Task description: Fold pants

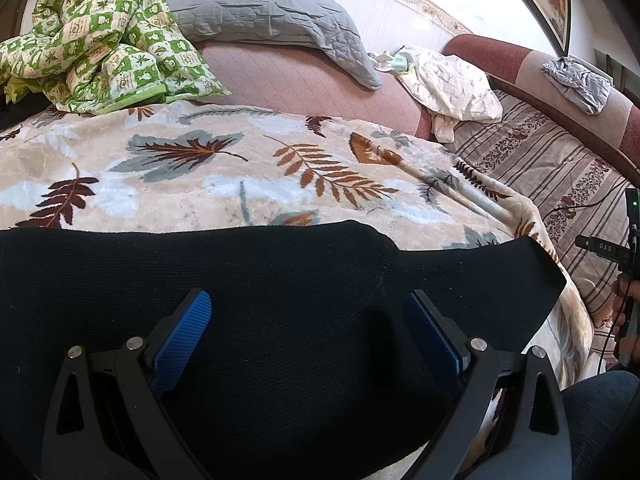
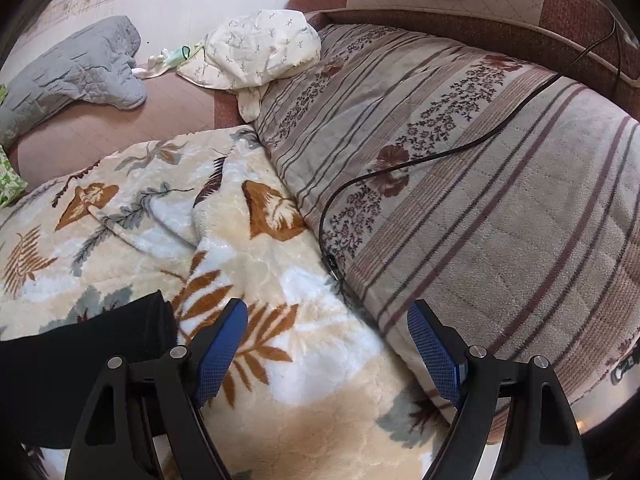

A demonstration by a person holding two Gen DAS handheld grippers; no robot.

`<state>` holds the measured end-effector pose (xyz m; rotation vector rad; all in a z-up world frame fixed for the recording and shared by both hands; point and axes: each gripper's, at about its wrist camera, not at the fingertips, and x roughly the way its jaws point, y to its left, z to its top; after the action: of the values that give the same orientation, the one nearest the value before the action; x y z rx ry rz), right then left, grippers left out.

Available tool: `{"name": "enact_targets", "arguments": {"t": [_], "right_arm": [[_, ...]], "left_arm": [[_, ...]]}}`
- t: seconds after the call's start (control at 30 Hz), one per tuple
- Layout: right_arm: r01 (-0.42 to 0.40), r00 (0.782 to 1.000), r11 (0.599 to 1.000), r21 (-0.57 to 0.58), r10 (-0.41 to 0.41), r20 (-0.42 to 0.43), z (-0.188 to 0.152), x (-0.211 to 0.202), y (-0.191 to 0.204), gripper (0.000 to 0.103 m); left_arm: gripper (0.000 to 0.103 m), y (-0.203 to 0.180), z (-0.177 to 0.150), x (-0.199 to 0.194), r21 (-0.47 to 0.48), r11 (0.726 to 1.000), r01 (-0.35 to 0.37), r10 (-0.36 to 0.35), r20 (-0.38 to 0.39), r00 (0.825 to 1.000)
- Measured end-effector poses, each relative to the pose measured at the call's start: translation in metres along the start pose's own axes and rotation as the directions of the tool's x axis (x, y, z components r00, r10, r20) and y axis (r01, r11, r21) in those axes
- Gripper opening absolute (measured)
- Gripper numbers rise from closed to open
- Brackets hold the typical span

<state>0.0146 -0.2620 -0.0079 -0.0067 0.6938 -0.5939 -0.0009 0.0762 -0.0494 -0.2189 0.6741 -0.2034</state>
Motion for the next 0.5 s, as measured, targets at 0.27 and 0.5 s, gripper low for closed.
{"name": "enact_targets", "arguments": {"t": [0.27, 0.5], "right_arm": [[-0.005, 1.0, 1.0, 0.005, 0.005, -0.008, 0.0014, 0.0017, 0.0033, 0.083], [-0.01, 1.0, 1.0, 0.003, 0.01, -0.002, 0.0019, -0.003, 0.0063, 0.083]], "left_arm": [[0.098, -0.0003, -0.0002, -0.0001, -0.001, 1.0, 0.0, 0.0, 0.001, 1.0], [0.098, 0.0008, -0.0002, -0.0008, -0.002, 1.0, -0.001, 0.001, 0.002, 1.0]]}}
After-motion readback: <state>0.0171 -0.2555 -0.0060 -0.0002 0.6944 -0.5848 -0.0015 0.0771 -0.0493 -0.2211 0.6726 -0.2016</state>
